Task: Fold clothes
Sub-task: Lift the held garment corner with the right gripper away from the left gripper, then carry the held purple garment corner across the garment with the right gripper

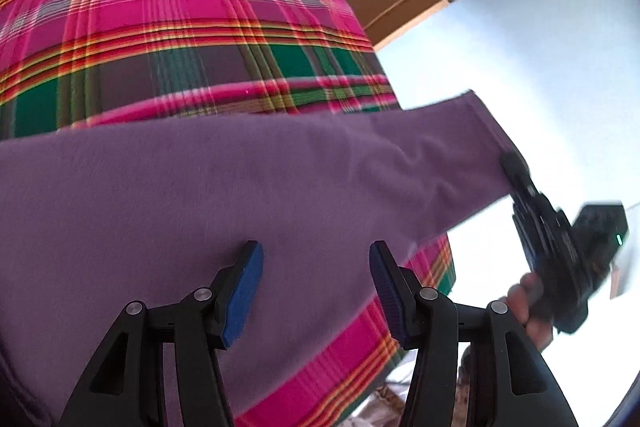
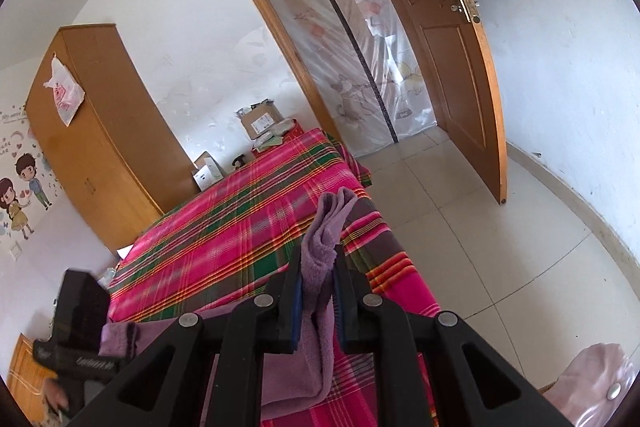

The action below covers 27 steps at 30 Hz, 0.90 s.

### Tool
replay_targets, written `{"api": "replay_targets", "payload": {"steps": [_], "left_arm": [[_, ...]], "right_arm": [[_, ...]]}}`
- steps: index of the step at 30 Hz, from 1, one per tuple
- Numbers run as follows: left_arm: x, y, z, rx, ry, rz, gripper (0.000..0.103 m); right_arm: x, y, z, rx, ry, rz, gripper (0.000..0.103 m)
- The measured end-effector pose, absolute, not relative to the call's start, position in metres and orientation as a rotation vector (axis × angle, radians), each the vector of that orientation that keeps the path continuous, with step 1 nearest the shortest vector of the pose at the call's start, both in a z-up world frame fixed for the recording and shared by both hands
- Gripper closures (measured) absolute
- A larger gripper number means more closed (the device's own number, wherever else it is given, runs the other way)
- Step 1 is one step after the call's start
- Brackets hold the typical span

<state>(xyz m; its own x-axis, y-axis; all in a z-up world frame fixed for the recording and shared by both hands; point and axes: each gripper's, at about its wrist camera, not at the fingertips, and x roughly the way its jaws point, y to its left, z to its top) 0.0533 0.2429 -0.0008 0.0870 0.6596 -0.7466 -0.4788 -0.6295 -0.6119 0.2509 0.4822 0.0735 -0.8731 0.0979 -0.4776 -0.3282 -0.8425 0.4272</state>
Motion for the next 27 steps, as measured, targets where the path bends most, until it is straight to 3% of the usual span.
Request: {"api": "replay_targets", "payload": {"steps": [27], "left_arm": [[0.016, 0.296, -0.017, -1.52, -0.51, 1.655, 0.046]], "right_arm": [[0.269, 0.495, 0.066, -0.618, 0.809, 2.667, 0.09]]}}
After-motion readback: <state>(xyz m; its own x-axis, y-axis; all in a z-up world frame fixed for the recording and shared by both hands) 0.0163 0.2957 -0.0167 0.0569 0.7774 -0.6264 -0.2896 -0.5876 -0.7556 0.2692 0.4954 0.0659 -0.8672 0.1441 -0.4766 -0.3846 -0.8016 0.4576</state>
